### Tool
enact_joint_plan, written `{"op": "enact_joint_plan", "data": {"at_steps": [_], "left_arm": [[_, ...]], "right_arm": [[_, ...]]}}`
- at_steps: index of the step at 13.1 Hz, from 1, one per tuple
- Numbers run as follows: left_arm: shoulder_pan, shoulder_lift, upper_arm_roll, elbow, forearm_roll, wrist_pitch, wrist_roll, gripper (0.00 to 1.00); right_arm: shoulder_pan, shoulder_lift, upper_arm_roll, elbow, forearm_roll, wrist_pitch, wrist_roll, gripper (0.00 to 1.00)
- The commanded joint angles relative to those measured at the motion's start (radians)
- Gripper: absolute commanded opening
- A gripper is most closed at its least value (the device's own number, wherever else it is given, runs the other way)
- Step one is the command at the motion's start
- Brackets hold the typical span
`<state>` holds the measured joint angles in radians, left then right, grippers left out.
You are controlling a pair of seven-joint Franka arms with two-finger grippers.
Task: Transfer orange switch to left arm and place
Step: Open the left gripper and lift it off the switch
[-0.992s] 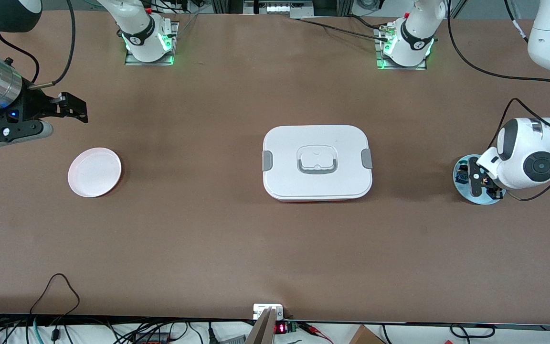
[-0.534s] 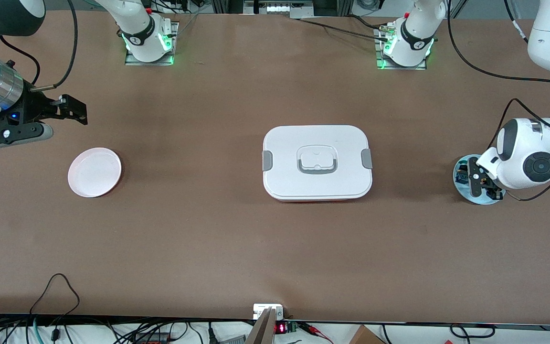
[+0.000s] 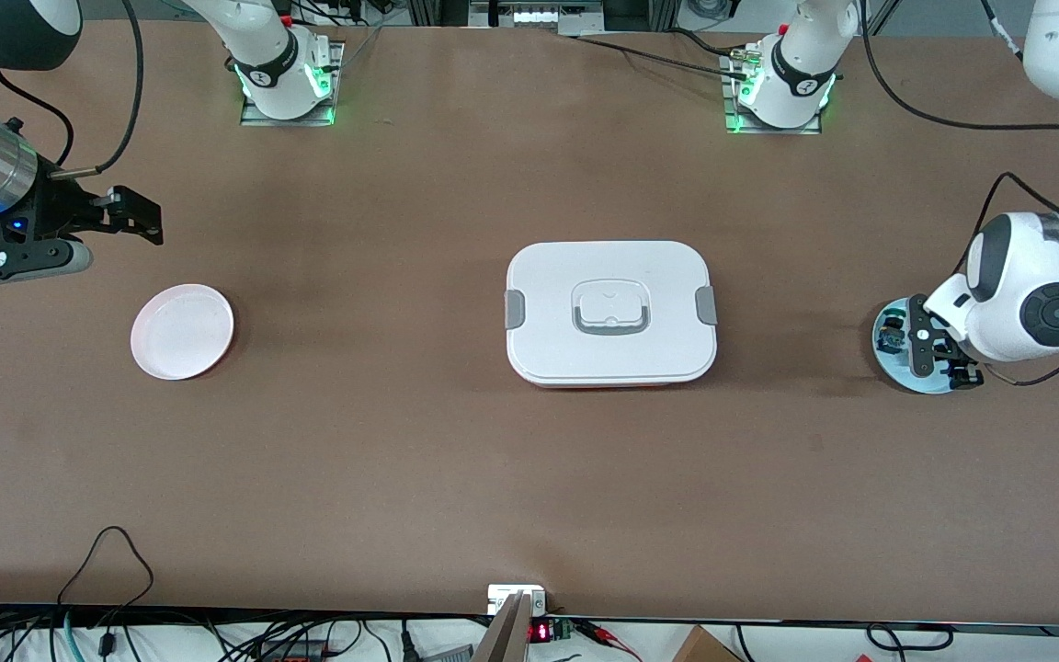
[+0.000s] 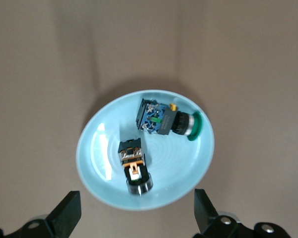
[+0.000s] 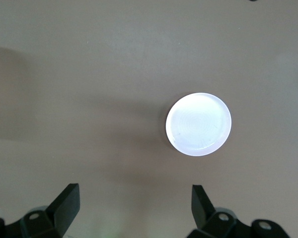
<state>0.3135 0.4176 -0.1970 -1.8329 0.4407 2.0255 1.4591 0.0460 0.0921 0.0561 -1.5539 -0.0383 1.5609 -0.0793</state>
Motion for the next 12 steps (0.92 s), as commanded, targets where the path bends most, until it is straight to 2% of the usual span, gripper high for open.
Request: {"op": "enact_joint_plan", "data": {"at_steps": [1,3,5,8,10,12], "left_arm": [[-0.002,-0.025,-0.048,0.159,-0.098,-0.222,-0.07,1.0],[-0.033,-0.025,-0.08,0.278,-0.169,-0.411,-0.257,1.0],[-0.075,-0.023,-0.101,0.349,-0.23,-0.526,-0.485,1.0],[-0.128,-0.025,-0.12,0.435,-0.357,-0.591,-0.704,1.0],[-0.196,-0.02,-0.14,0.53,-0.379,-0.64,-0.749,1.0],[-0.226,-0.032,-0.128,0.575,-0.378,-0.663,-0.913,1.0]], "right_arm": [[0.015,-0.003,-0.012,0.023,-0.011,0.002,0.013,1.0],[0.012,-0.002,-0.013,0.023,-0.011,0.005,0.016,1.0],[0.008,-0.003,-0.016,0.023,0.0,0.005,0.019,1.0],[0.017,-0.012,-0.013,0.025,0.0,0.002,0.018,1.0],[0.018,-0.006,-0.012,0.025,0.003,0.008,0.018,1.0],[0.021,-0.006,-0.007,0.025,0.005,0.018,0.018,1.0]]}}
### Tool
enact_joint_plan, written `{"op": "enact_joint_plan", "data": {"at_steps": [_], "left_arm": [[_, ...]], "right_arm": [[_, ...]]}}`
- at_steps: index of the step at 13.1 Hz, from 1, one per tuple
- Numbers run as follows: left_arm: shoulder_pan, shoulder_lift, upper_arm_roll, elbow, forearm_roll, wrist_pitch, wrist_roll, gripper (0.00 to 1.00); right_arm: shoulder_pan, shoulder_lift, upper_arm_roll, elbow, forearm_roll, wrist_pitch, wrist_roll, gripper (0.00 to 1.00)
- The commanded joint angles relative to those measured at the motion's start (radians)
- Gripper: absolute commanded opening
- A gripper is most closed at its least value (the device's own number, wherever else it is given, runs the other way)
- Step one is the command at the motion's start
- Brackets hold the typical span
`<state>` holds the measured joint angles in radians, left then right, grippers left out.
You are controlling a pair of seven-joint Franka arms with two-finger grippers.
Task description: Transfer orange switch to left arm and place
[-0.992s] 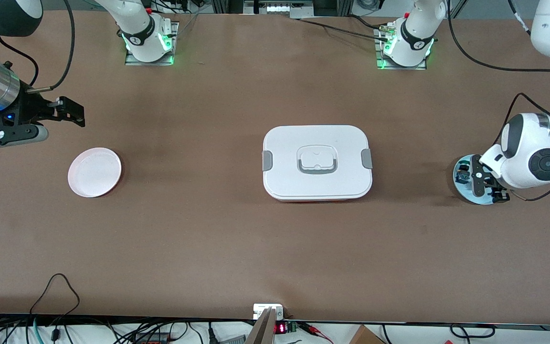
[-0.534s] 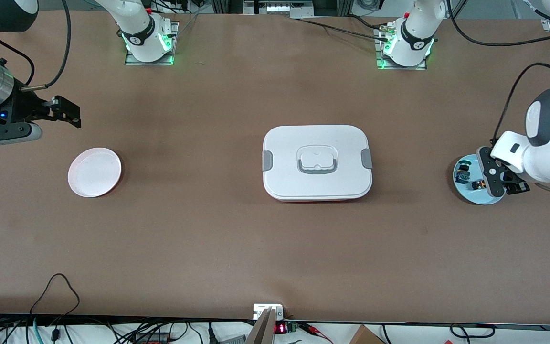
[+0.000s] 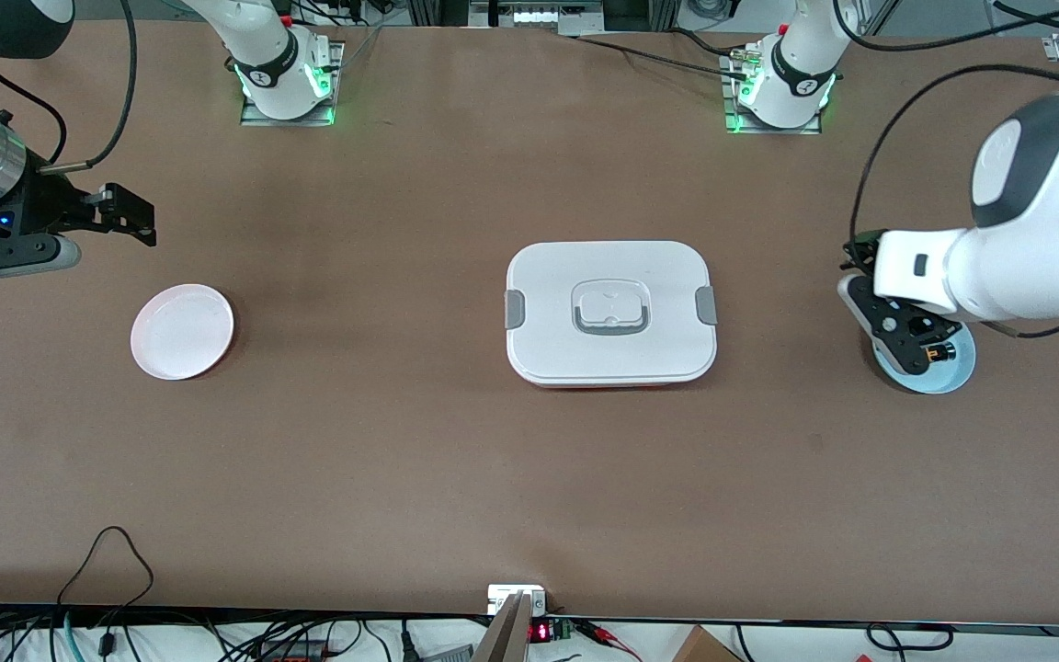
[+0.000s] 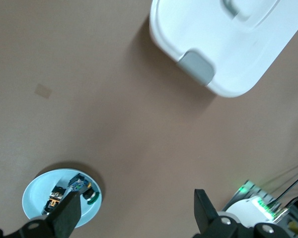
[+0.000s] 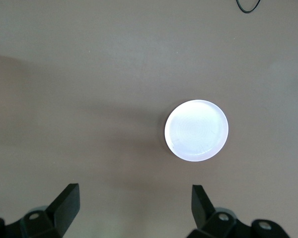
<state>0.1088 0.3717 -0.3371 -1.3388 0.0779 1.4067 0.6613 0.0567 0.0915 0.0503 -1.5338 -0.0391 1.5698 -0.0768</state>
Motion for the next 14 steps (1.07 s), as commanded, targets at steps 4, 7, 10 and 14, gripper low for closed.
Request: {"op": "enact_joint_plan", "data": {"at_steps": [4,7,10,14], "left_arm": [[-0.015,-0.01,0.013,0.139,-0.017,-0.066,-0.455,1.0],[-0.084,-0.043,0.123,0.107,-0.018,-0.039,-0.651,1.0],[-0.116,-0.24,0.231,-0.211,-0.061,0.267,-0.692,1.0],[-0.142,-0.437,0.27,-0.469,-0.061,0.42,-0.7,1.0]], "right_arm": [[0.014,-0.006,0.002,0.004,0.007,0.041,0.017,1.0],[0.009,-0.006,0.0,0.004,0.008,0.041,0.017,1.0],[0.009,-0.006,0.0,0.004,0.016,0.041,0.017,1.0],[0.009,-0.006,0.0,0.004,0.022,0.041,0.017,1.0]]}}
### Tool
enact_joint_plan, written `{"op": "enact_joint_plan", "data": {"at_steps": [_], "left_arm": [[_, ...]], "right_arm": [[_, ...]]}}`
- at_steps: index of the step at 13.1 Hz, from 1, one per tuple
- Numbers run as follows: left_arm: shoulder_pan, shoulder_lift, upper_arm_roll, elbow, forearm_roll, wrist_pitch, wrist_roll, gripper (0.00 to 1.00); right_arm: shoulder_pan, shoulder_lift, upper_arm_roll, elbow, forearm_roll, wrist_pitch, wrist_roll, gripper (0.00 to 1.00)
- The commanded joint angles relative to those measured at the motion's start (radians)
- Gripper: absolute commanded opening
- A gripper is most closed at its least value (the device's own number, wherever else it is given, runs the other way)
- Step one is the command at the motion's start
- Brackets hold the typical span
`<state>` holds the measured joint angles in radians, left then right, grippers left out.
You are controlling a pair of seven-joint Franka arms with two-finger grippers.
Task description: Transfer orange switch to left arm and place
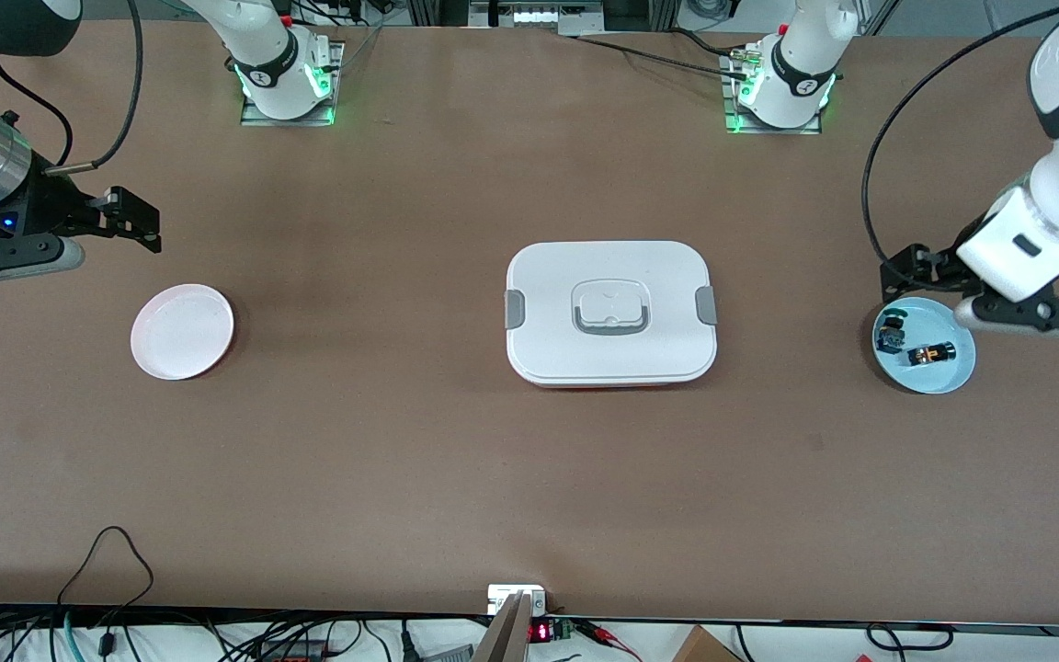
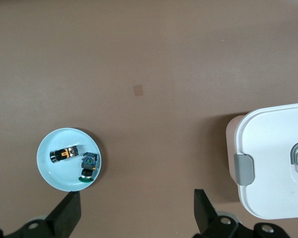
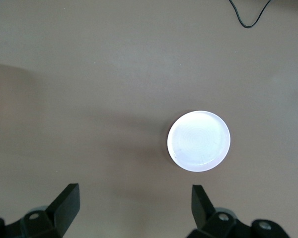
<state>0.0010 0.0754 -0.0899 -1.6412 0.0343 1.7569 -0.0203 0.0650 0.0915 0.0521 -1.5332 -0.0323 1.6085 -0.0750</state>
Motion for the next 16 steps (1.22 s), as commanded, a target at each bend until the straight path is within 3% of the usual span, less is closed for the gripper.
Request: {"op": "enact_joint_plan", "data": {"at_steps": [1,5,16], "left_arm": [[-0.026,-0.138,0.021,-0.167,-0.017,0.067,-0.023,1.0],[-0.019,-0.131,-0.01,-0.123,-0.007,-0.045,-0.004,1.0],[-0.007,-0.097,-0.004,-0.091,-0.008,-0.051,0.0,1.0]], "right_arm": [[0.001,-0.007,-0.001,0.004,0.015,0.002,0.015,1.0],[0.001,-0.006,-0.001,0.004,0.015,0.002,0.015,1.0],[0.001,-0.007,-0.001,0.004,0.015,0.001,0.015,1.0]]}}
